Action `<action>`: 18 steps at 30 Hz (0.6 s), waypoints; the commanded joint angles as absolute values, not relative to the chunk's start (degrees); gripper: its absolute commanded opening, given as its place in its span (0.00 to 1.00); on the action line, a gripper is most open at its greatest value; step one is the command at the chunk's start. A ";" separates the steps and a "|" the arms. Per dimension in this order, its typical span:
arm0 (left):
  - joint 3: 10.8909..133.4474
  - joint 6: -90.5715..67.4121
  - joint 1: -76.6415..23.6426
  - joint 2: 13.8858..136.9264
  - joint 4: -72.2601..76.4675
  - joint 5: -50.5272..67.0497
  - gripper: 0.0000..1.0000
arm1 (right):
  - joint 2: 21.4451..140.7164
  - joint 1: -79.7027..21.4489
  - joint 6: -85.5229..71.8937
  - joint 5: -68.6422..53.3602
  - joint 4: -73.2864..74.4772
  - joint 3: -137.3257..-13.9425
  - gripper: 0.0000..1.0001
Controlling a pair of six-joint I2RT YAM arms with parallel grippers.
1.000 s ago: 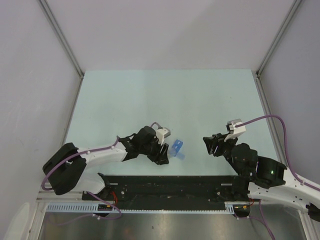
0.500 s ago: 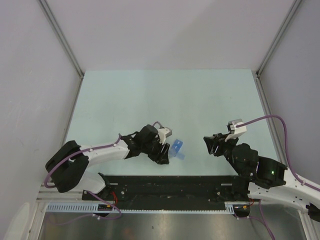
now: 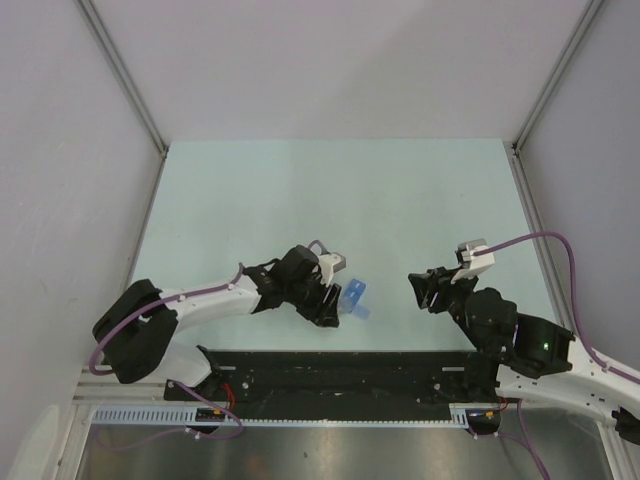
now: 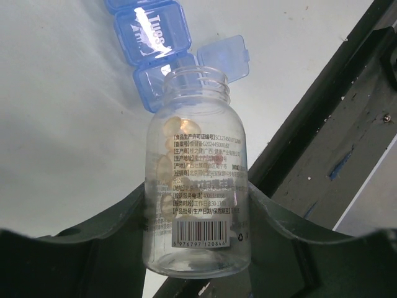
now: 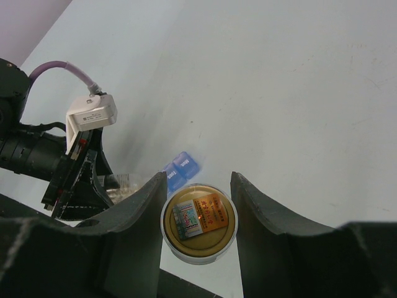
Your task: Sort the pills into containers
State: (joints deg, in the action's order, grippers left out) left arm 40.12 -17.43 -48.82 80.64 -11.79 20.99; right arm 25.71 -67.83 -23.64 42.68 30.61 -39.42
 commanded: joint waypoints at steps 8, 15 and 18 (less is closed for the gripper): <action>44.65 -15.29 -48.08 81.47 -16.08 21.45 0.00 | 24.43 -67.59 -24.61 44.03 29.88 -39.11 0.00; 45.61 -14.94 -47.99 82.09 -16.96 21.36 0.00 | 24.17 -67.59 -24.79 44.12 30.15 -39.02 0.00; 45.97 -14.77 -47.90 82.35 -17.23 21.36 0.00 | 24.08 -67.59 -24.87 44.21 30.32 -39.11 0.00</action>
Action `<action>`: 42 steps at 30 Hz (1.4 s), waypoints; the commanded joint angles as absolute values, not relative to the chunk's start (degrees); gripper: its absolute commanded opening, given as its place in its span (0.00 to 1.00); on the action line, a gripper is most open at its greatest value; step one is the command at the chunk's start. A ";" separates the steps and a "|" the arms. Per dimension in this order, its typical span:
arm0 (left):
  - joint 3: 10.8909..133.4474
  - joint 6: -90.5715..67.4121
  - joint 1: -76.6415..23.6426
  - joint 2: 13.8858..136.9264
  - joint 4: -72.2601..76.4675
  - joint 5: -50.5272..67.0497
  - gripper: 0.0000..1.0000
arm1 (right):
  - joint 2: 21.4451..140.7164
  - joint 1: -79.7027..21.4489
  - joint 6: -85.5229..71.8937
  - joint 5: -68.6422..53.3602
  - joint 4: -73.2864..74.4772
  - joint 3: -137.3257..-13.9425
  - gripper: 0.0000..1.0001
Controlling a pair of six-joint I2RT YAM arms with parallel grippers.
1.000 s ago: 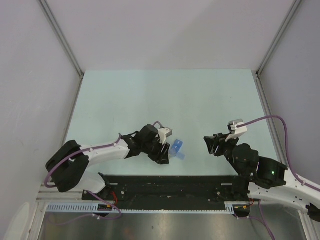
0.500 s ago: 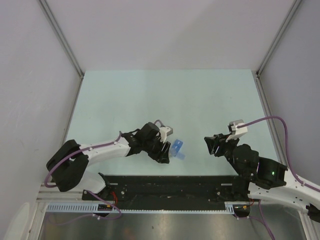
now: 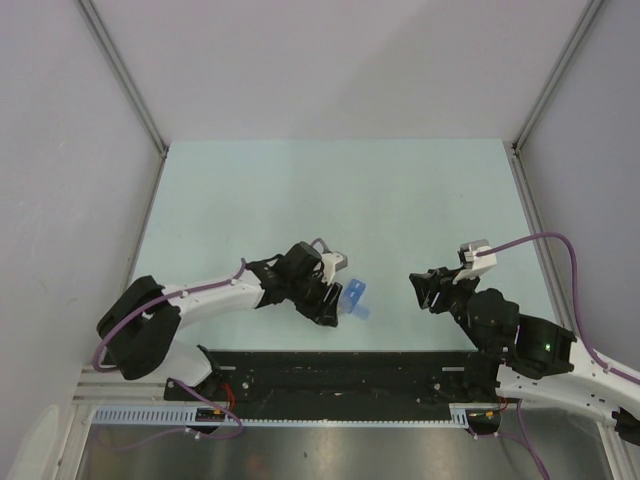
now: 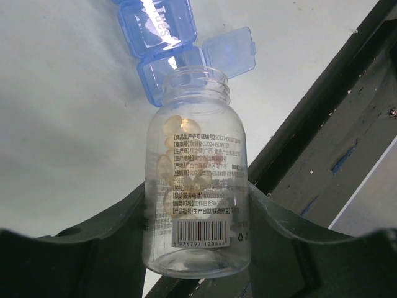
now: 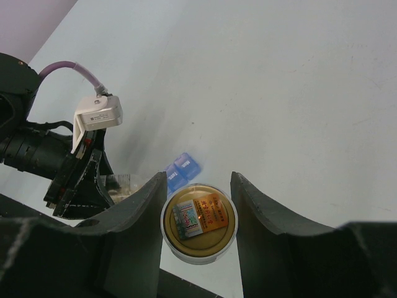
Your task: Sort the pills into containers
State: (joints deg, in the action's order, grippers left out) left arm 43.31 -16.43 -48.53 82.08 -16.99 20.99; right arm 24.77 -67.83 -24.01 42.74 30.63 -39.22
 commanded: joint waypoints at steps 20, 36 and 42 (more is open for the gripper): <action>48.78 -14.06 -47.64 84.72 -19.95 20.74 0.00 | 23.38 -67.59 -25.40 44.65 31.20 -38.93 0.00; 51.15 -14.32 -47.20 86.13 -22.50 20.65 0.00 | 23.03 -67.59 -25.66 44.83 31.20 -38.58 0.00; 51.68 -14.50 -47.20 86.31 -23.29 20.48 0.00 | 23.03 -67.59 -25.66 44.83 31.11 -38.50 0.00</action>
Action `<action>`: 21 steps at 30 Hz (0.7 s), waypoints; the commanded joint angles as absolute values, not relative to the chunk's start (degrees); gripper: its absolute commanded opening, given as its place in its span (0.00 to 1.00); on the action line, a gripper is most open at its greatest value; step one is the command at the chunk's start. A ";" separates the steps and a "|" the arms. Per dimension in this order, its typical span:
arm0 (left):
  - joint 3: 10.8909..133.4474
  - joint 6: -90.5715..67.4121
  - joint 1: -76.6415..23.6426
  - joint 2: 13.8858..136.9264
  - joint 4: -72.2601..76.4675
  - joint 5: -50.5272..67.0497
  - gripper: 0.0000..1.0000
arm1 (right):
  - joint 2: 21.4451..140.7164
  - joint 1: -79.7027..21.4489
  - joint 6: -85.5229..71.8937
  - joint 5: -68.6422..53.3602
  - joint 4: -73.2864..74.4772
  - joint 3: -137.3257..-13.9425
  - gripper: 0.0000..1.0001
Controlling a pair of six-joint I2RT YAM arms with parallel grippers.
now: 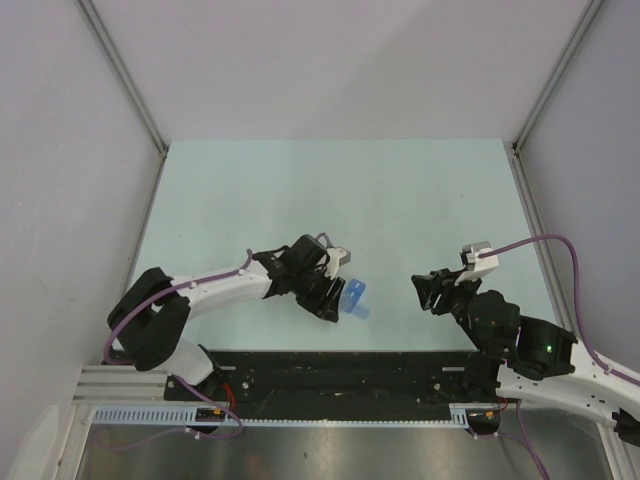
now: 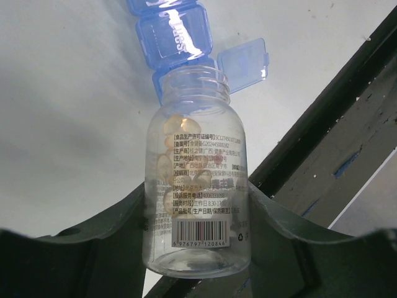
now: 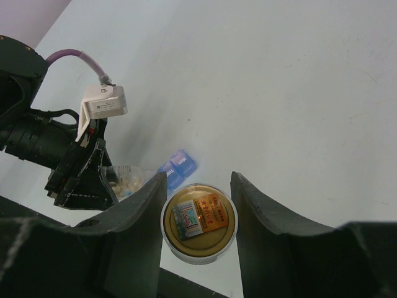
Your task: Sort the pills into containers
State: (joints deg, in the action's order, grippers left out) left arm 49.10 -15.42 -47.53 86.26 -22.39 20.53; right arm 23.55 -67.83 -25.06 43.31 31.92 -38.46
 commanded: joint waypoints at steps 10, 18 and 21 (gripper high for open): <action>53.17 -14.85 -47.20 86.92 -25.05 19.95 0.00 | 23.03 -67.41 -26.19 44.74 30.94 -38.23 0.00; 54.67 -14.50 -47.20 87.63 -26.80 20.22 0.00 | 22.85 -67.50 -26.37 44.74 31.03 -38.14 0.00; 54.84 -14.41 -47.20 87.63 -27.24 20.39 0.00 | 22.76 -67.50 -26.54 44.65 31.11 -37.97 0.00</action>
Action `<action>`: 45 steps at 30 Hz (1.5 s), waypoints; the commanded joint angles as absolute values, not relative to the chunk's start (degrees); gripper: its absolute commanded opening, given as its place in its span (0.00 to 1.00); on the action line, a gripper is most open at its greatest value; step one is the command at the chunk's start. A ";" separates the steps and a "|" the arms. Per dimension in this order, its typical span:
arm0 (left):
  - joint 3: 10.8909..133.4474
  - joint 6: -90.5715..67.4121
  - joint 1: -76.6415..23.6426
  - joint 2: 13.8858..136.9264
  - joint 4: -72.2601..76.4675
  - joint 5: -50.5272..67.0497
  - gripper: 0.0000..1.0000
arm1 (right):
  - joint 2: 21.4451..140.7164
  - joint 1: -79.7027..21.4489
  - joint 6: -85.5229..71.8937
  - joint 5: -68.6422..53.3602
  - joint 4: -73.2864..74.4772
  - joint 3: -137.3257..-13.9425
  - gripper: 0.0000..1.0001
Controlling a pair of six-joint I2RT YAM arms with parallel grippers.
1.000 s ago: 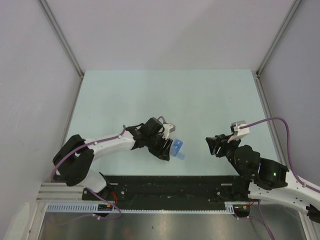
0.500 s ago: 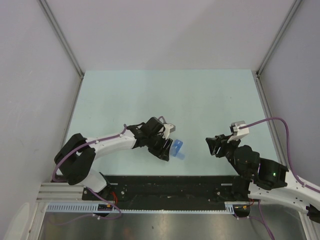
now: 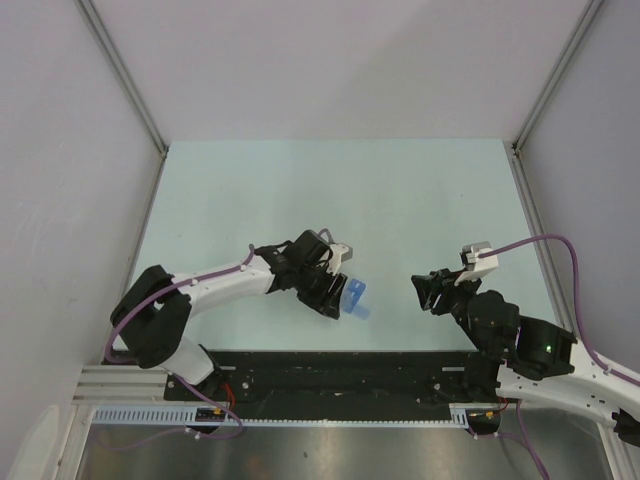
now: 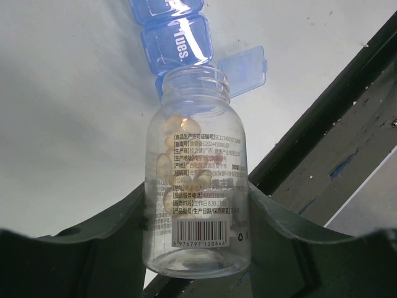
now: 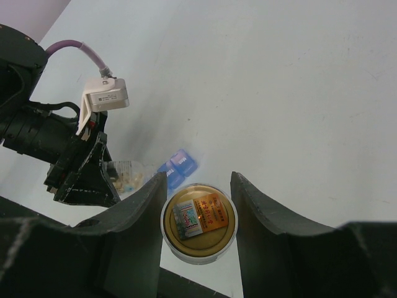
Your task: Sort the pills into containers
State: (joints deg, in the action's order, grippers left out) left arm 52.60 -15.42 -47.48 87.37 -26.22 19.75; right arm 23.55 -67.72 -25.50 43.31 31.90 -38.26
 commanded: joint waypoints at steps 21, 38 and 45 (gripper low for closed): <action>57.22 -13.97 -48.34 89.65 -29.53 20.48 0.00 | 21.88 -67.59 -27.07 44.82 31.38 -37.79 0.00; 60.29 -13.45 -48.87 91.05 -32.52 20.57 0.00 | 21.45 -67.59 -27.68 45.00 31.90 -37.79 0.00; 60.91 -13.01 -49.13 92.02 -33.49 20.48 0.00 | 20.66 -67.59 -28.21 45.18 32.78 -37.79 0.00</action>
State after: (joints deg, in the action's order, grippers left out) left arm 58.48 -14.87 -48.75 91.48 -32.42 19.77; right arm 21.65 -67.72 -27.05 43.33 32.80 -37.71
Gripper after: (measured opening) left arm 0.576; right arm 0.475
